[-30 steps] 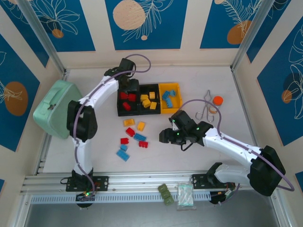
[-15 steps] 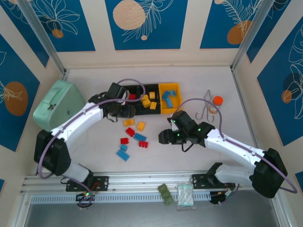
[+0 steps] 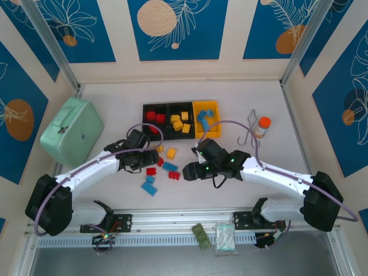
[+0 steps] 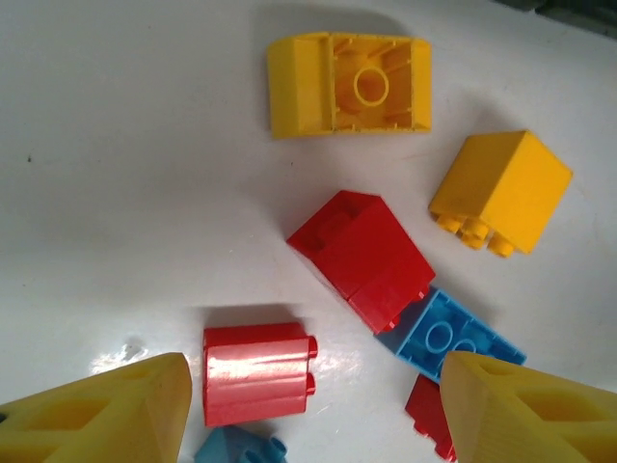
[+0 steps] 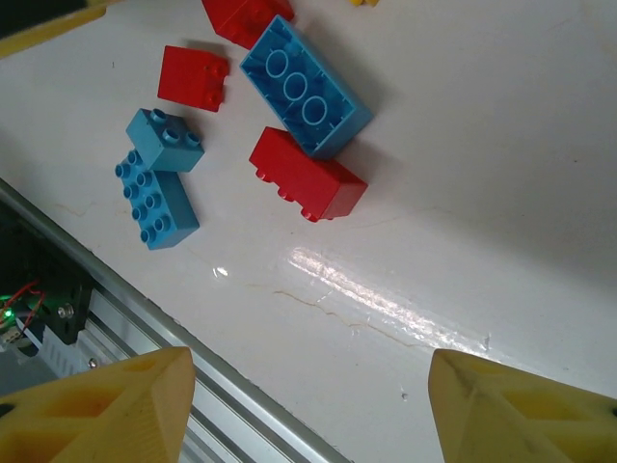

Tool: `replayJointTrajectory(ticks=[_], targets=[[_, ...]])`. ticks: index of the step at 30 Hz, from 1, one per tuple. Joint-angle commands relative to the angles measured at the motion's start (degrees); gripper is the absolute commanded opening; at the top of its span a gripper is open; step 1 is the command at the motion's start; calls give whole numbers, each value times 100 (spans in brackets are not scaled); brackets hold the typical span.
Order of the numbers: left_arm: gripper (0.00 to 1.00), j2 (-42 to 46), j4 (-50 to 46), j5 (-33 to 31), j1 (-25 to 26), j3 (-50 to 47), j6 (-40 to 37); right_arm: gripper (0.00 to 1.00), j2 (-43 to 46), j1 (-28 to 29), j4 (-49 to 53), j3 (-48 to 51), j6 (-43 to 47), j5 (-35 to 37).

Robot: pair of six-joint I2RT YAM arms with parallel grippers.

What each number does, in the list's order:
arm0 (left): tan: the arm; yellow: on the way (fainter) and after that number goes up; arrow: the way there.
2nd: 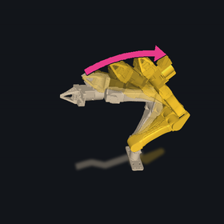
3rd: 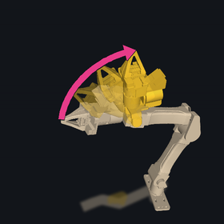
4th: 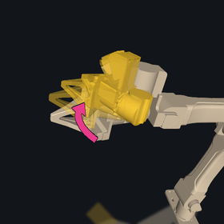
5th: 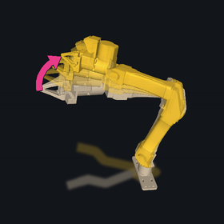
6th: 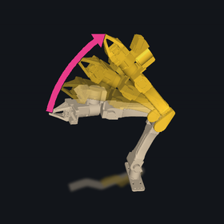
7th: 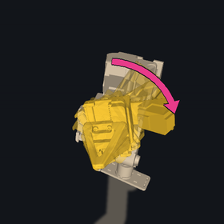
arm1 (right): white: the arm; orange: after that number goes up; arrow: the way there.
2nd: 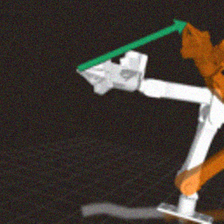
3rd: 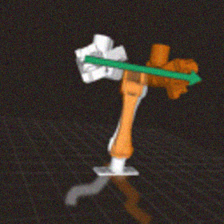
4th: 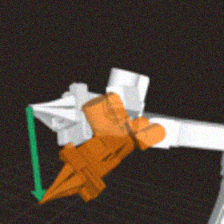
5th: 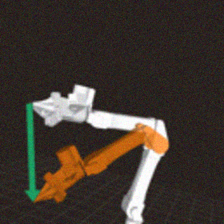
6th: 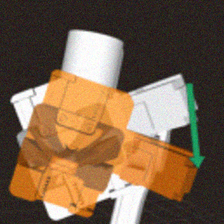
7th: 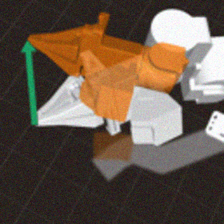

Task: Sort the legos into containers by color
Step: Pick up the lego from the center of the table.

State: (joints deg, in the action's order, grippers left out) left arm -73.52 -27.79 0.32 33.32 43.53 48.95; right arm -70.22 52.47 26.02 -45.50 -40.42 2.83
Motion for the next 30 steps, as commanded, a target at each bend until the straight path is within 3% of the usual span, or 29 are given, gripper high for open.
replayJointTrajectory(ticks=[1,5,18,25,30], targets=[[70,-159,306,-235,110,88,437,65,-96,73,-79,-175,105,145],[74,-436,334,-382,234,206,609,65,-80,76,-141,-121,76,156],[72,-1686,-41,-602,452,1096,750,65,128,45,-247,214,-5,235],[62,-2104,-172,-626,538,1312,829,65,303,-122,-236,391,-6,209],[48,-2262,-183,-627,536,1422,749,65,396,-215,-251,478,-9,196]])
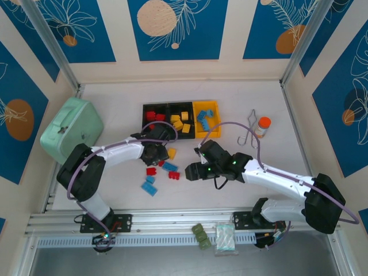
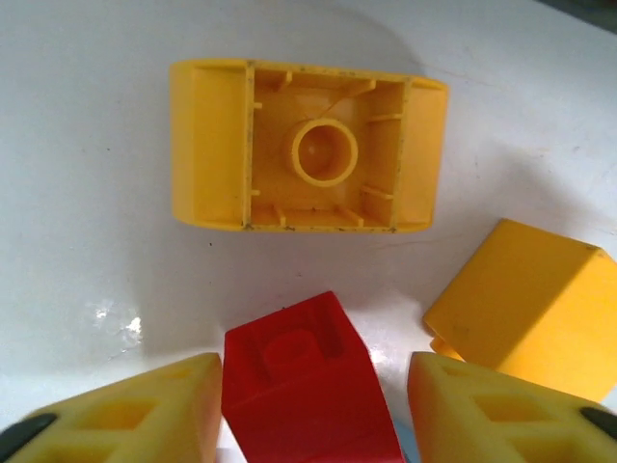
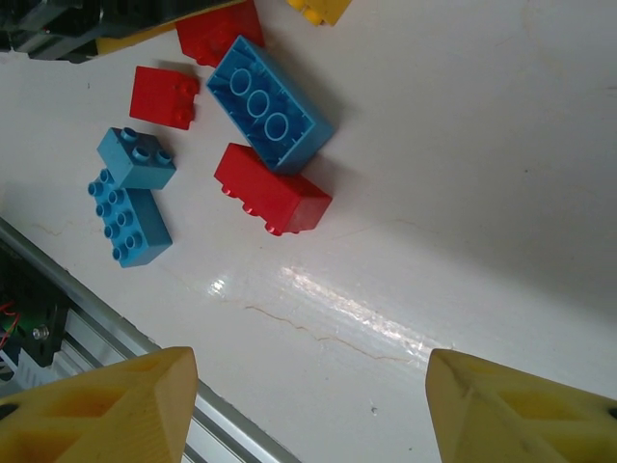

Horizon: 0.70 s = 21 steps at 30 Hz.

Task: Sort the legos into containers by color
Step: Pick up the lego from the center of the table.

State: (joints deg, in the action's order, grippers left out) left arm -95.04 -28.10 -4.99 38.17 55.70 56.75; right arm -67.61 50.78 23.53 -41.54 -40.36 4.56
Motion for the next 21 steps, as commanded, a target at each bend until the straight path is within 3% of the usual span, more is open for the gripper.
replayJointTrajectory(ticks=[1,7,21], targets=[[46,-137,-168,-94,51,245,-58,65,151,-60,2,91,-21,28],[28,-157,-247,-181,51,335,-159,64,243,-103,3,163,-51,28],[25,627,-878,-430,-238,995,-849,64,84,-95,-147,-121,89,-147]])
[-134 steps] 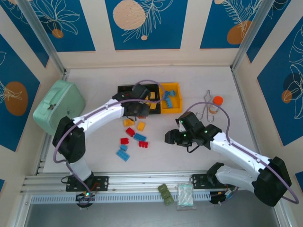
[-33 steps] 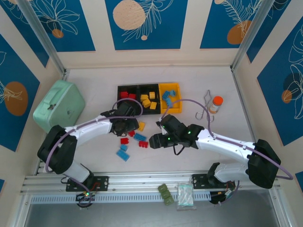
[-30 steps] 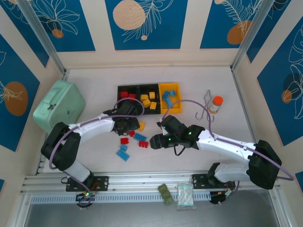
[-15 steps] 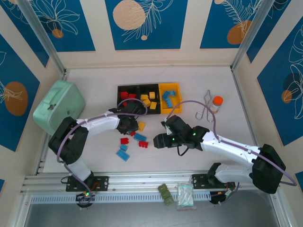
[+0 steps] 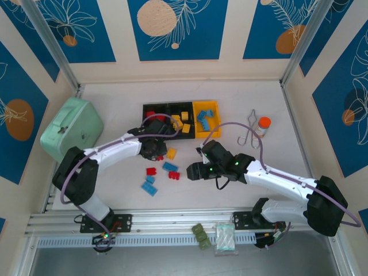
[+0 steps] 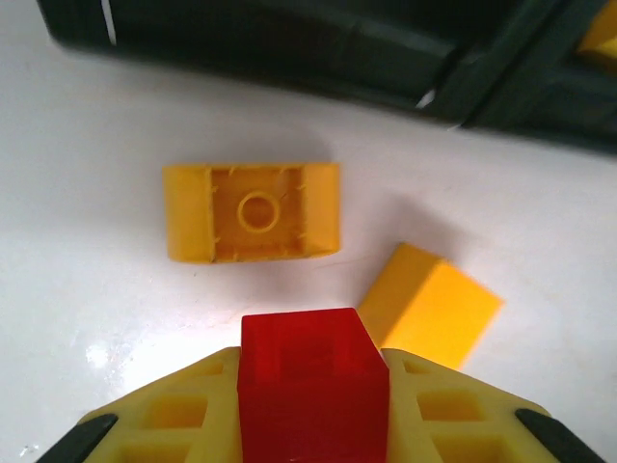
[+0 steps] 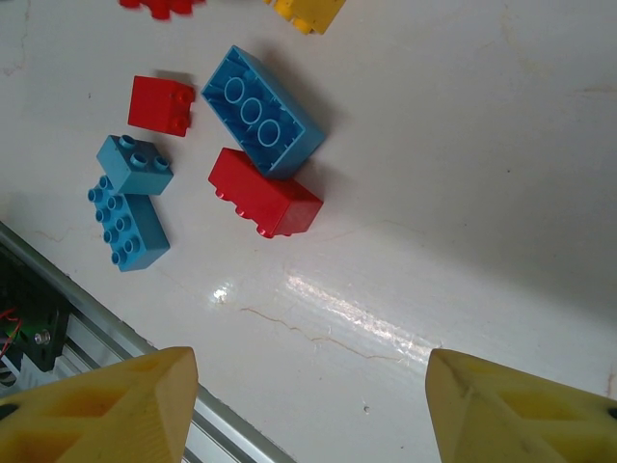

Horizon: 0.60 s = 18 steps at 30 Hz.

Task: Sort the legos into containers by color
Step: Pick up the lego from the center of the table, then place the lego in the container.

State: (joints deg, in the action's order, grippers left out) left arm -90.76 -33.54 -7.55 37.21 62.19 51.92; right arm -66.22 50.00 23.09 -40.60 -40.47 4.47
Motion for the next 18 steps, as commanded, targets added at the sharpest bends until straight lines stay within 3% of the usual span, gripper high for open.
replayJointTrajectory(ticks=[1,11,18], targets=[[25,197,-399,-189,-210,482,-484,64,-83,-4,-103,-235,108,-145],[26,-793,-959,-235,-926,2248,-1515,64,-164,98,-95,-361,79,-75],[25,-1831,-1000,87,-1222,3143,-1665,64,-164,102,-43,-339,35,-4]])
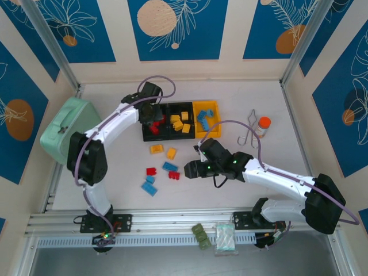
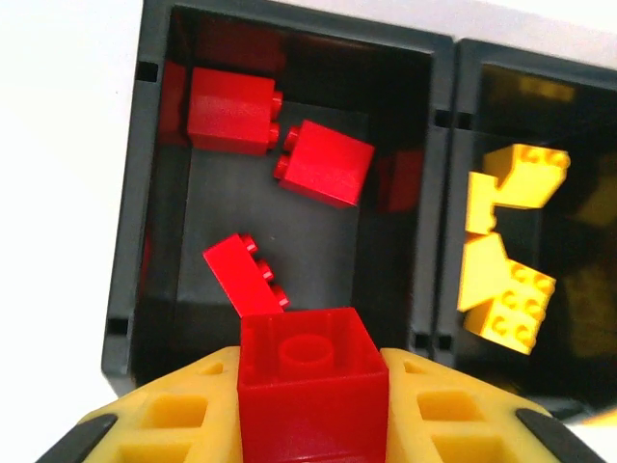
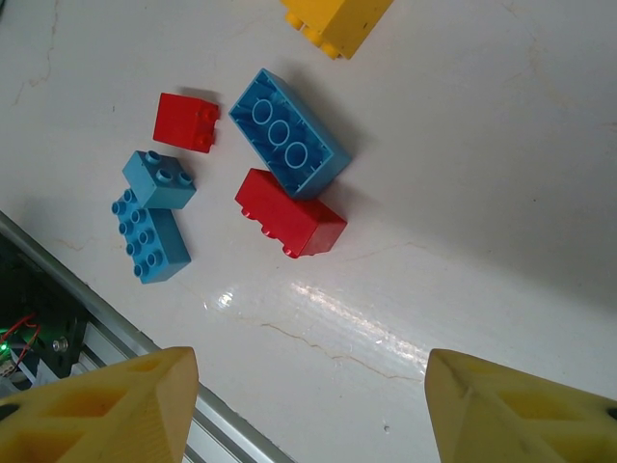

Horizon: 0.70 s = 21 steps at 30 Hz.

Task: Sort the legos into containers by color
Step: Place the lego in the container.

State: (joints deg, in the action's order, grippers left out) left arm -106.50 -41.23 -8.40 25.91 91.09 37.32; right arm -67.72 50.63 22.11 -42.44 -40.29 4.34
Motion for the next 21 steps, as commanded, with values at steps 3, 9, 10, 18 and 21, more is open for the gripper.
replayJointTrajectory(ticks=[3,9,10,18,21], targets=[[25,-594,-231,234,-130,551,-210,64,-22,34,74,-148,-14,14],[28,-1071,-312,287,-156,953,-254,64,12,34,125,-129,-35,59],[28,-1104,-290,295,-157,946,-237,64,20,34,135,-130,-36,67],[33,-1242,-151,331,-165,922,-199,64,92,32,214,-117,-62,93],[40,-1243,-143,331,-166,928,-204,64,130,30,215,-90,-84,119]])
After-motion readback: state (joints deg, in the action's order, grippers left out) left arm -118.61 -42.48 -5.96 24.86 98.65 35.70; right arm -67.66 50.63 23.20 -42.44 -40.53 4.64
